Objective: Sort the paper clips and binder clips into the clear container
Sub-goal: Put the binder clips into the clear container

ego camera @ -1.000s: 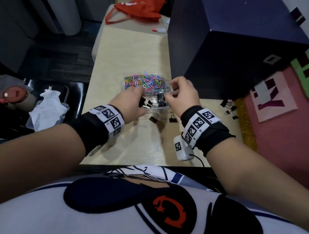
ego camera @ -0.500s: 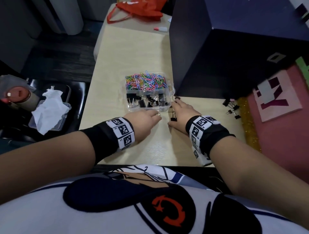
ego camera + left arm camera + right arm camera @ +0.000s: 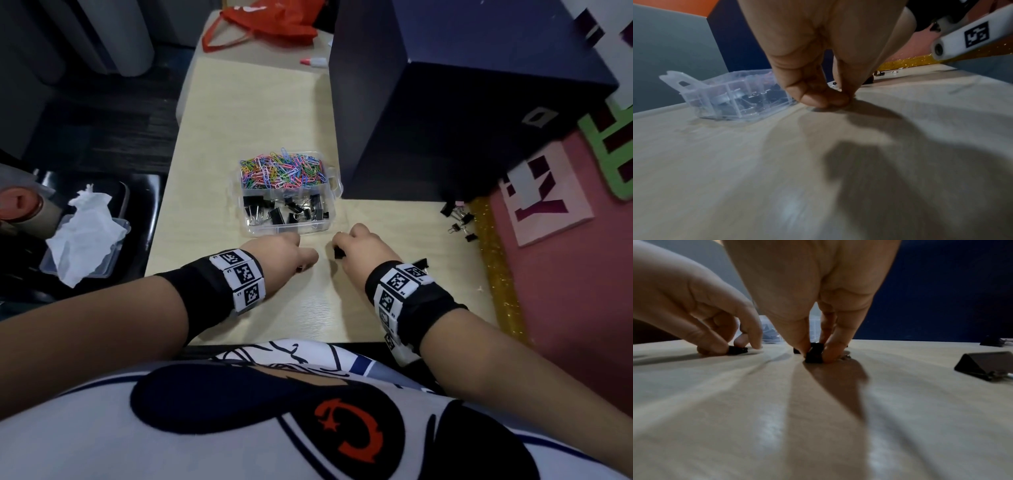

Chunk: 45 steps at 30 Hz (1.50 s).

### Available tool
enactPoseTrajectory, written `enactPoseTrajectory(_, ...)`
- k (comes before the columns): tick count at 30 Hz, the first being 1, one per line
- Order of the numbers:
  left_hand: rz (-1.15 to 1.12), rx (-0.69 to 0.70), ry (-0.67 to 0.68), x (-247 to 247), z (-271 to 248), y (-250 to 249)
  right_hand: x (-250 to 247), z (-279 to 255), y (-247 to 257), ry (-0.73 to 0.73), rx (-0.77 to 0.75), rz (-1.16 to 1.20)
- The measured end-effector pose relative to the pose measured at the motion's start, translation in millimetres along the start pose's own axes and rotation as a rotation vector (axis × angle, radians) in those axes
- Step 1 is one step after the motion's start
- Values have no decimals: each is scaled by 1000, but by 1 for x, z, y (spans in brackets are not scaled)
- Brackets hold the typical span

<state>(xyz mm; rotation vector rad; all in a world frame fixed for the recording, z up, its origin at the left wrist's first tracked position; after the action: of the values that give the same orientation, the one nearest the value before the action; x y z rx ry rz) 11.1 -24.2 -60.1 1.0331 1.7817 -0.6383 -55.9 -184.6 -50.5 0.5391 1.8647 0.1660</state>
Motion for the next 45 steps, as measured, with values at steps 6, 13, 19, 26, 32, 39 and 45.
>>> enactPoseTrajectory(6,-51,1,-35,-4,0,3,-16,-3,-3,-192,132,275)
enactPoseTrajectory(13,-17,-39,-55,-12,-2,2,-55,10,21,-424,-15,547)
enactPoseTrajectory(19,-33,-95,-112,-5,0,1,-54,15,21,-318,27,404)
enactPoseTrajectory(26,55,-137,-64,-2,12,-2,-39,1,-60,-99,643,67)
enactPoseTrajectory(32,103,-144,-44,-10,20,-14,-47,1,-111,-199,731,27)
enactPoseTrajectory(39,60,-190,22,-15,28,-28,-66,23,-139,-195,701,48)
enactPoseTrajectory(45,62,-235,45,-23,31,-34,-62,20,-132,-125,650,70)
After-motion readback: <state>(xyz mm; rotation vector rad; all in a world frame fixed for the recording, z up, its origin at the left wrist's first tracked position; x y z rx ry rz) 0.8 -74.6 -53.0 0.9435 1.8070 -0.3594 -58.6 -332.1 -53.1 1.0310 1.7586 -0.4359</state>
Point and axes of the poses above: each hand's wrist, its own z-axis towards the middle knuckle, its own x-axis out of the palm, y = z × x, the point moved 2 cm from there along z, towards the middle knuckle, and after that the axes turned 12 degrees about z, right-handed, at the moved point
